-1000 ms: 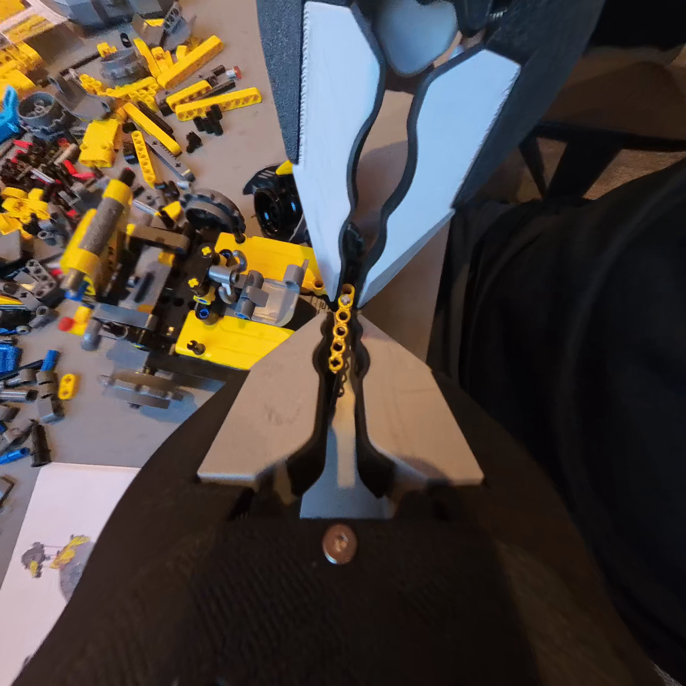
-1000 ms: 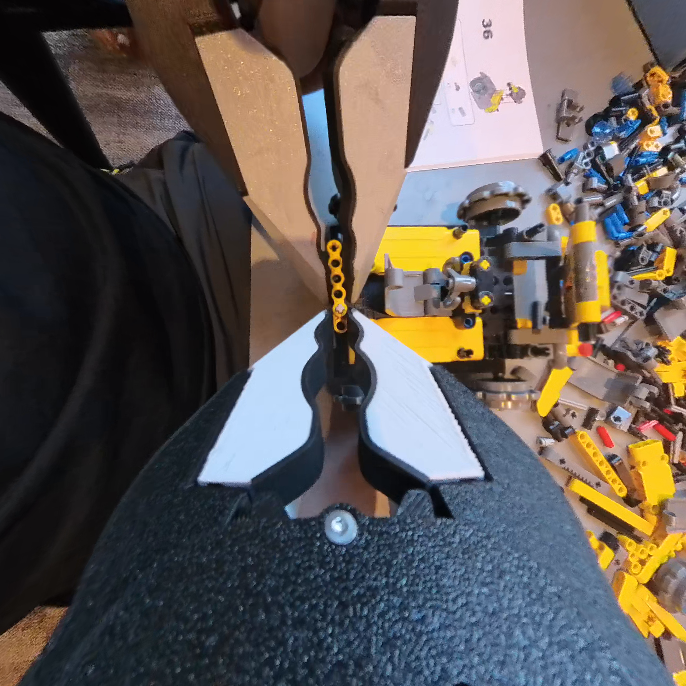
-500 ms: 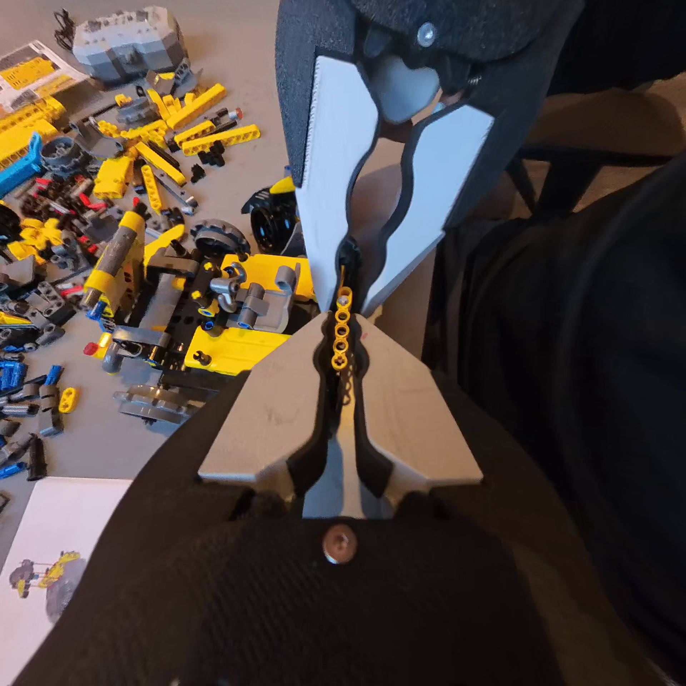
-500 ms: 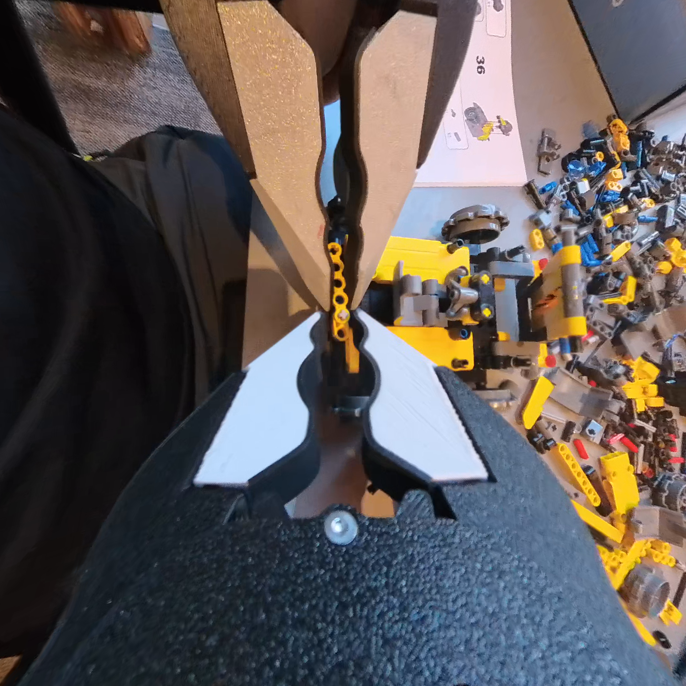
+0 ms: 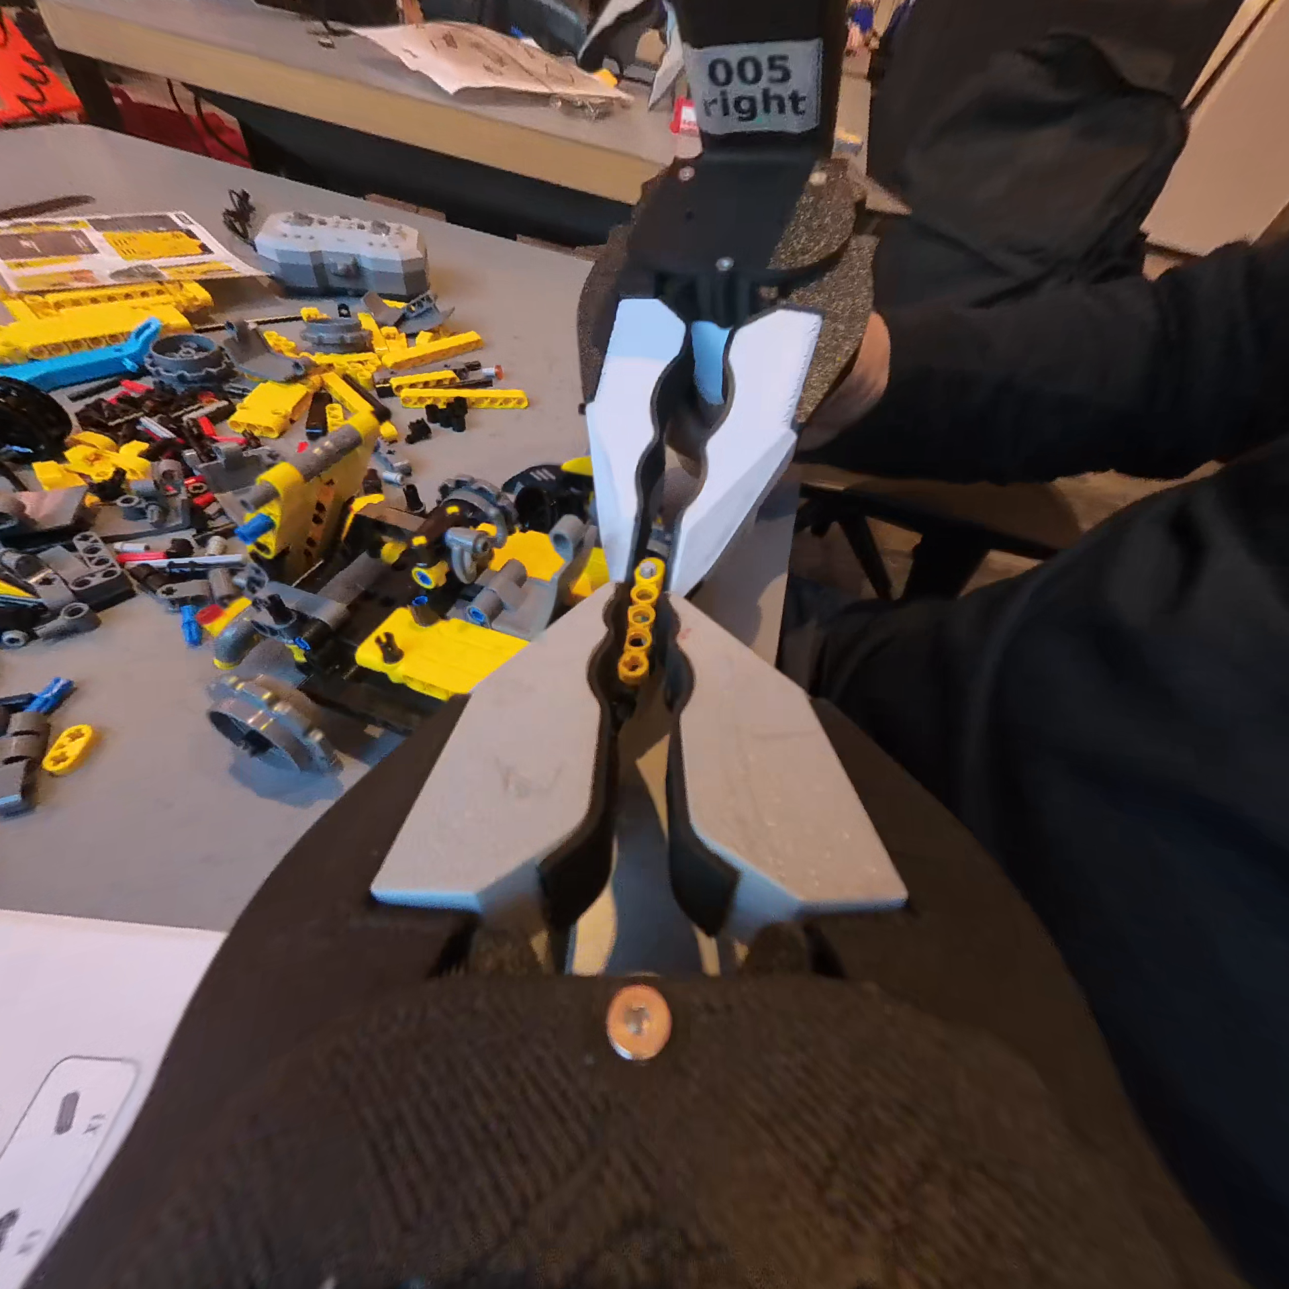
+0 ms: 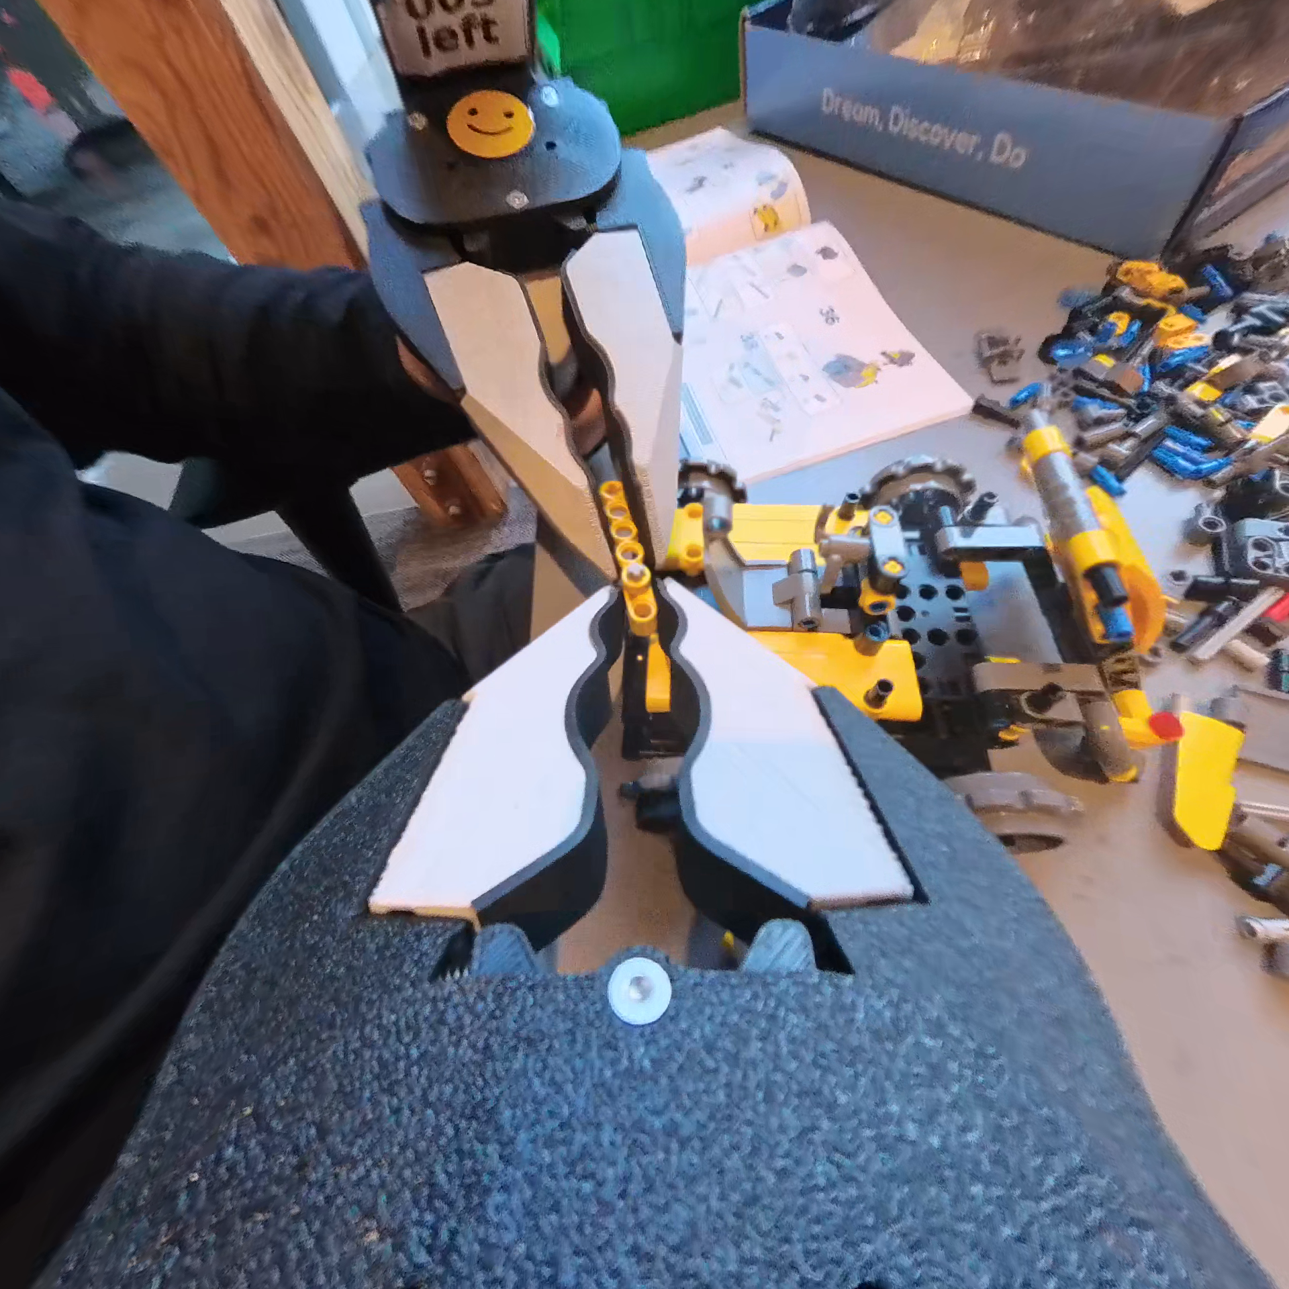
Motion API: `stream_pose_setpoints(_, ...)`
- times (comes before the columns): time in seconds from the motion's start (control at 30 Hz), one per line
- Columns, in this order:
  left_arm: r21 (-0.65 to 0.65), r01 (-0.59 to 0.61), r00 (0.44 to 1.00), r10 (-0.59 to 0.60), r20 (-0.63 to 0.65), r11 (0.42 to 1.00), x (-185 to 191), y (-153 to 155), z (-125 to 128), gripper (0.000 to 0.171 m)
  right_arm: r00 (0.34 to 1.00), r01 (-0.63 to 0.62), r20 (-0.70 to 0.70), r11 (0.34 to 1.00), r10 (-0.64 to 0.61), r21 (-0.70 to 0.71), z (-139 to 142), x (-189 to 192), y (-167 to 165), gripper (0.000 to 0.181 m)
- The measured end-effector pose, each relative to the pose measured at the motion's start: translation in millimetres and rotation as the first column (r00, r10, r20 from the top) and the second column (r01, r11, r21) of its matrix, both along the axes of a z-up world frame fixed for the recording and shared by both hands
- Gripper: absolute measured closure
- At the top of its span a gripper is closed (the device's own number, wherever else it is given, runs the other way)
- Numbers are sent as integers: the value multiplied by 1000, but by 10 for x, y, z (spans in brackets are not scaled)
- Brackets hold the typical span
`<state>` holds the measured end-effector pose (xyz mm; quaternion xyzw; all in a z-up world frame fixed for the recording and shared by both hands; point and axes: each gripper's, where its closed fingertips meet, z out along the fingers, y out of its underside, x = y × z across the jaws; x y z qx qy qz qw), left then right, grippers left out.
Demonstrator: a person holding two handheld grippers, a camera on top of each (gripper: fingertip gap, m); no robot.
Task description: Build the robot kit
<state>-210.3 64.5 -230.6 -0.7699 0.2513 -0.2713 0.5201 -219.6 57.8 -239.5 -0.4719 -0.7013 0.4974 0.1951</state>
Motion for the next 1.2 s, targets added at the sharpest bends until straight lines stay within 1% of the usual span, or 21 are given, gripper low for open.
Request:
stream_pose_setpoints(0.03,-8,-4,1000,4,17,1000,4,6,5,167,1000,-5,3,1000,5,-7,15,8,0,173)
stream_pose_setpoints(0.07,-13,-6,1000,6,12,1000,7,11,-11,167,1000,-4,5,1000,4,21,5,12,5,173)
stream_pose_setpoints(0.13,-32,-1,1000,1,-23,999,14,-2,-53,166,1000,4,-3,991,-4,133,-33,21,3,173)
stream_pose_setpoints(0.17,-31,-5,1000,4,-31,1000,15,-9,-33,166,1000,14,-16,984,-11,176,-21,22,-2,173)
stream_pose_setpoints(0.23,35,-24,1000,24,-17,999,1,-9,125,164,994,53,-103,967,-29,247,122,11,0,173)
stream_pose_setpoints(0.3,143,-19,999,23,-26,990,17,-36,292,164,972,103,-235,926,-15,364,286,9,-8,173)
stream_pose_setpoints(0.33,157,-13,998,24,-63,988,16,-47,281,165,966,116,-258,904,-7,412,300,11,-18,173)
stream_pose_setpoints(0.37,139,-5,996,18,-92,990,16,-59,238,164,969,114,-246,893,-4,435,272,13,-30,174)
stream_pose_setpoints(0.4,110,-2,995,12,-98,994,20,-72,199,164,975,102,-221,898,-5,429,233,17,-45,173)
stream_pose_setpoints(0.5,71,9,997,-3,-83,997,54,-119,170,164,984,74,-178,939,-13,337,198,59,-91,174)
stream_pose_setpoints(0.6,55,-14,990,22,-142,998,-10,-159,132,157,987,88,-157,956,-45,280,201,136,-71,174)
stream_pose_setpoints(0.7,38,-64,980,70,-185,997,-150,-203,73,152,980,127,-173,975,-95,181,284,267,-1,174)
stream_pose_setpoints(0.8,28,-88,976,92,-199,996,-220,-266,-8,151,968,150,-207,988,-140,31,396,447,100,174)
stream_pose_setpoints(0.9,19,-106,976,107,-189,994,-235,-305,-99,151,949,132,-270,983,-162,-124,537,661,211,174)
stream_pose_setpoints(1.03,-5,-115,982,113,-152,993,-255,-304,-203,151,909,71,-381,963,-170,-260,727,950,419,174)
stream_pose_setpoints(1.1,-20,-134,982,130,-135,991,-305,-273,-214,148,901,55,-398,955,-173,-292,725,1032,546,174)
stream_pose_setpoints(1.2,-5,-120,989,119,-83,993,-336,-253,-119,147,905,47,-394,958,-160,-282,621,1057,675,174)
